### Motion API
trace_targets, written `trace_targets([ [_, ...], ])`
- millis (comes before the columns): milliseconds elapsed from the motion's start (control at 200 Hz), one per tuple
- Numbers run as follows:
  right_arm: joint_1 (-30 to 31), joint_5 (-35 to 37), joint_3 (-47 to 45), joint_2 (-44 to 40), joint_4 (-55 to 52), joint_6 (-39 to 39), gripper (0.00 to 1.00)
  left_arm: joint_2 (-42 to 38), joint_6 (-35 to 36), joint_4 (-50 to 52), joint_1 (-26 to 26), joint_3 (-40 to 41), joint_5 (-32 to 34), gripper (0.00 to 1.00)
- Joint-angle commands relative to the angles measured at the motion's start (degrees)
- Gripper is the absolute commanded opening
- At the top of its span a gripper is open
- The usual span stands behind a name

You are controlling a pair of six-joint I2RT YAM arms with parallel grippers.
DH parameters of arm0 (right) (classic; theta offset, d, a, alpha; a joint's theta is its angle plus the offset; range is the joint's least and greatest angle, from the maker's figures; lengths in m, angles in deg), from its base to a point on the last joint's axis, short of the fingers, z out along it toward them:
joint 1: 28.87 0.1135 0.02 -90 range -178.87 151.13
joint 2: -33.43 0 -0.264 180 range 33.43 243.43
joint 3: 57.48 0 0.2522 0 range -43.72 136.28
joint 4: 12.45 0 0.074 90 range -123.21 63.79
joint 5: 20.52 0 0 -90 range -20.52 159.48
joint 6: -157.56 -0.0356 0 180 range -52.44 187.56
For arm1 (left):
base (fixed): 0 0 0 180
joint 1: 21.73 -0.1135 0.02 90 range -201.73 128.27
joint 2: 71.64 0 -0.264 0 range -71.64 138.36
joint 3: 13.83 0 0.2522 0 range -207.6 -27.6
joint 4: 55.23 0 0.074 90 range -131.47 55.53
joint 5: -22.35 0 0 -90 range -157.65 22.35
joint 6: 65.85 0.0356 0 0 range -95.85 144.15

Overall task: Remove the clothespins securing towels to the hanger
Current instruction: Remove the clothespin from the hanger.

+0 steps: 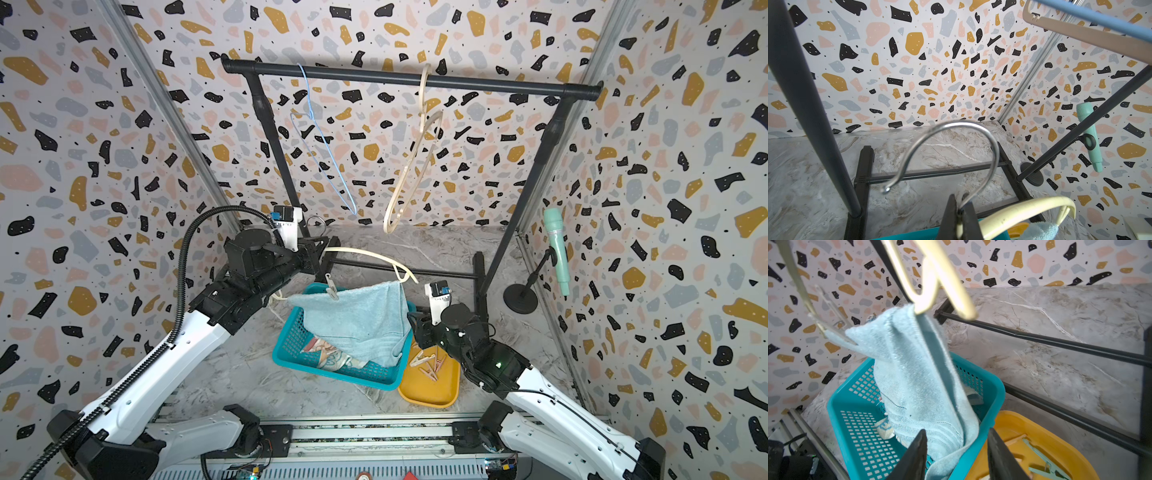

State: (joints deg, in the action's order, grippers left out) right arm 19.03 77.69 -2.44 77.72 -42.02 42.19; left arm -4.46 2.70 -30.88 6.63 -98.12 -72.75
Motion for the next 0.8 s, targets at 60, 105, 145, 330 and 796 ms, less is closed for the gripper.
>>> trace_targets([
  [60, 3.0, -1.1, 3.1, -0.6, 3.7, 4.3, 0.48, -0.2, 0.5, -3.2, 0.2, -2.9, -1.4, 0.00],
  [105, 3.9, -1.9, 3.1, -0.6, 4.8, 4.7, 0.48, -0.1, 0.6, -3.2, 0.2, -2.9, -1.5, 0.00],
  [145, 4.5, -2.2, 3.1, -0.5, 6.0, 5.0, 0.48, -0.1, 0.6, -3.1, 0.2, -2.9, -1.6, 0.00],
  [330, 6.9, -4.0, 4.4, 1.1, 10.2, 6.9, 0.48, -0.1, 0.6, -2.7, 0.2, -3.2, -1.7, 0.00],
  [796, 8.6, -8.4, 9.7, 11.5, 20.4, 13.2, 0.51, 0.1, 0.1, -2.5, 0.2, -3.3, -2.3, 0.00],
])
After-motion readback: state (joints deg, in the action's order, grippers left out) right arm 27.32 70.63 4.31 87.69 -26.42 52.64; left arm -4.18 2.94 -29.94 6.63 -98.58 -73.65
